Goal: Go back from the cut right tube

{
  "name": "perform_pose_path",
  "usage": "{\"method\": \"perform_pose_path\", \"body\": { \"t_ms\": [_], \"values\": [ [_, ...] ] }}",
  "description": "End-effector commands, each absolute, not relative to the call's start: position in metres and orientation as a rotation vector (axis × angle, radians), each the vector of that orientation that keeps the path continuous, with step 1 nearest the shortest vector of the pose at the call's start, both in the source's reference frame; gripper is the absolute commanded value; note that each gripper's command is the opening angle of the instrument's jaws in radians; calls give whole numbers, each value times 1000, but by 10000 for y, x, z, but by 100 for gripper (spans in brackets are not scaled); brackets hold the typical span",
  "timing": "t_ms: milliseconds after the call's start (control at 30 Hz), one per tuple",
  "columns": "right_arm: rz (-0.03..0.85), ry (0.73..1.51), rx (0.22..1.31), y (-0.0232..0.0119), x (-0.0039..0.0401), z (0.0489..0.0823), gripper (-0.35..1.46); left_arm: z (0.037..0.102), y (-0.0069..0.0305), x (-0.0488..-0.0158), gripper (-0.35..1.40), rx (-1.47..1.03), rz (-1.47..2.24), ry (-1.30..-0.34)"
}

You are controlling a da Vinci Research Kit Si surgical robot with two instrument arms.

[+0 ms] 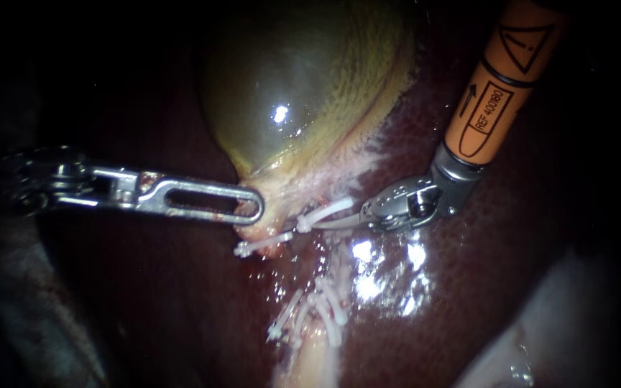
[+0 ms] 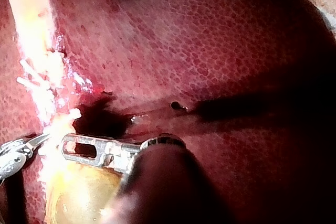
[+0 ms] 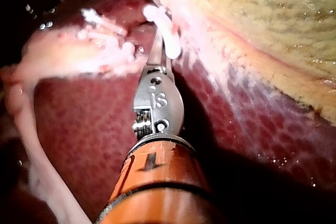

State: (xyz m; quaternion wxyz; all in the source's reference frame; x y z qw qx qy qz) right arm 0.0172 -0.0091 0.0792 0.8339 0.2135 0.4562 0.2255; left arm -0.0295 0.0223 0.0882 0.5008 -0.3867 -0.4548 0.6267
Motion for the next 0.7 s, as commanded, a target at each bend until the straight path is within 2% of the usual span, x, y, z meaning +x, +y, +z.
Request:
{"method": "perform_pose_path", "body": {
  "t_ms": [33,700],
  "values": [
    [478,967,453,-92,172,792,-35,883,223,-296,-35,-935,1515,-1099],
    [477,967,453,-92,172,791,-35,884,222,-298,-35,-935,1515,-1097]
  ]
}}
